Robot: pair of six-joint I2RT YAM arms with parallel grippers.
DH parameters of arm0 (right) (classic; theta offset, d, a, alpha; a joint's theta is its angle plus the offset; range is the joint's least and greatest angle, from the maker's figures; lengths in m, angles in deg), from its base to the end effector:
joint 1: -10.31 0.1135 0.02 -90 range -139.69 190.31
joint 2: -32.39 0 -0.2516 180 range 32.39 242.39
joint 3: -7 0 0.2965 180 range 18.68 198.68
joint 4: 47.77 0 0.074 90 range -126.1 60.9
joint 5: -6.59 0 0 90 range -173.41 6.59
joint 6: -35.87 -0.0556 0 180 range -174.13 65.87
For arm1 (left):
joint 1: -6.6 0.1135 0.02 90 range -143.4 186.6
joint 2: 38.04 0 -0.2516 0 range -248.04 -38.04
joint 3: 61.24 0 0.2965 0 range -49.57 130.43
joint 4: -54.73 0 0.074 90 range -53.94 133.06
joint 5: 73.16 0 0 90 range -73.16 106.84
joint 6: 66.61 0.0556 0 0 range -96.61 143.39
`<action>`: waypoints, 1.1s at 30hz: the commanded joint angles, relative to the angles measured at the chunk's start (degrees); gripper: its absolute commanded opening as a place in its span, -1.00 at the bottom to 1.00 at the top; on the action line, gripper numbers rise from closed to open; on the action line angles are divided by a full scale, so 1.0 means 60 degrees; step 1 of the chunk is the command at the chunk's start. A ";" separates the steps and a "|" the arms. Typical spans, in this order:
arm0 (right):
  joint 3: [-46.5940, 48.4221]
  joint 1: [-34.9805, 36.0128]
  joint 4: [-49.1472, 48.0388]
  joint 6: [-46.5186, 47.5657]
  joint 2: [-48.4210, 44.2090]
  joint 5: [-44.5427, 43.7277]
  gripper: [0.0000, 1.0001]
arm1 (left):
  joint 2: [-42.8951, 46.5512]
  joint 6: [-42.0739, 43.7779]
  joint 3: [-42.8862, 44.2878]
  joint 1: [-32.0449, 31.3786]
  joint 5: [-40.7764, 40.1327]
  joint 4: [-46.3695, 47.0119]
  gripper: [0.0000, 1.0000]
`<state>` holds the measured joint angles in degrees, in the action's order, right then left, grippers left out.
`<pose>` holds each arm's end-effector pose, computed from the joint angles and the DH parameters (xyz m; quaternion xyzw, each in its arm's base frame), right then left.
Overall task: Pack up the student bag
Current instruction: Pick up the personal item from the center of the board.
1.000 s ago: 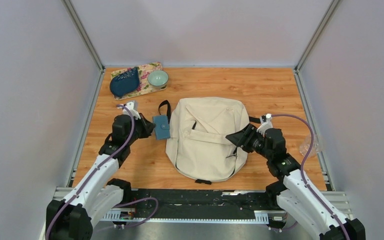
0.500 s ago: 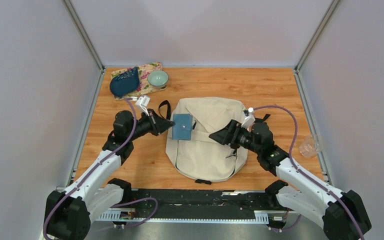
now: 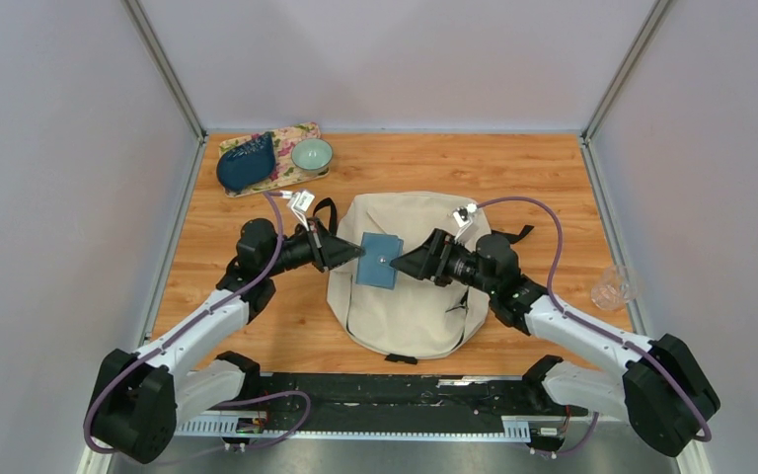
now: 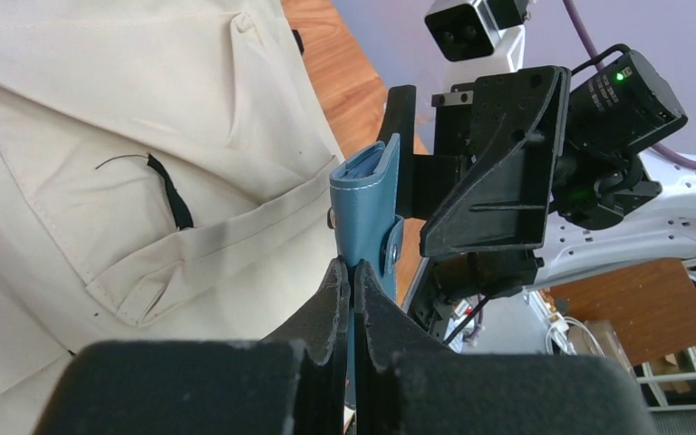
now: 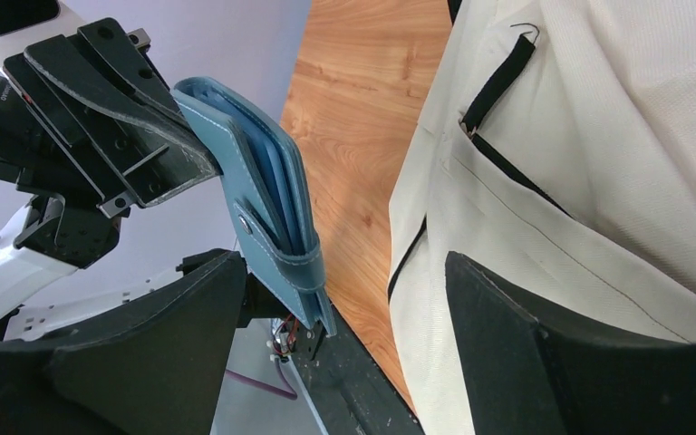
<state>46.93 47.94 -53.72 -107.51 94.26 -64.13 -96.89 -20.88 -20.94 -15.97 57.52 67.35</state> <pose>0.2248 0.1965 0.1898 0.0080 0.7937 0.5170 0.3205 0.2506 -0.1434 0.2225 0.0975 0.7278 -0.5613 0.3818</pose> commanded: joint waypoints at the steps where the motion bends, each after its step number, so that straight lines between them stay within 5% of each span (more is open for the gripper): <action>1: 0.0448 0.0145 -0.1076 -0.0229 0.0206 0.0154 0.66 | -0.0167 -0.0326 -0.0053 -0.0135 0.0381 0.1092 -1.00; 11: 0.0389 0.0174 -0.1925 -0.0594 0.0734 0.0462 -0.10 | -0.0635 -0.0634 -0.0068 -0.0340 0.0645 0.1620 -1.00; 16: 0.0229 0.0174 -0.1955 -0.0551 0.0617 0.0433 -0.89 | -0.0753 -0.0605 -0.0068 -0.0340 0.0587 0.1445 -1.00; 17: 0.0170 0.0174 -0.1940 -0.0536 0.0486 0.0418 -0.97 | -0.0840 -0.0590 -0.0068 -0.0340 0.0587 0.1415 -0.86; 24: 0.0023 0.0160 -0.0843 -0.0097 -0.0567 -0.0284 -1.00 | -0.1075 -0.0166 0.0093 -0.0355 0.0295 0.0655 0.12; 29: -0.0021 0.0160 0.0604 0.0240 -0.1491 -0.1278 -1.00 | -0.1090 0.0127 0.0239 -0.0340 0.0016 0.0287 0.43; 33: -0.0225 0.0174 0.2158 0.0284 -0.2662 -0.2815 -1.00 | -0.1017 0.0463 0.0429 -0.0413 -0.0291 -0.0077 0.48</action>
<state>46.51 48.82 -49.68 -107.73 83.83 -70.81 -103.40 -21.67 -21.34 -17.83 57.44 68.40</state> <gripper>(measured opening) 0.056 0.734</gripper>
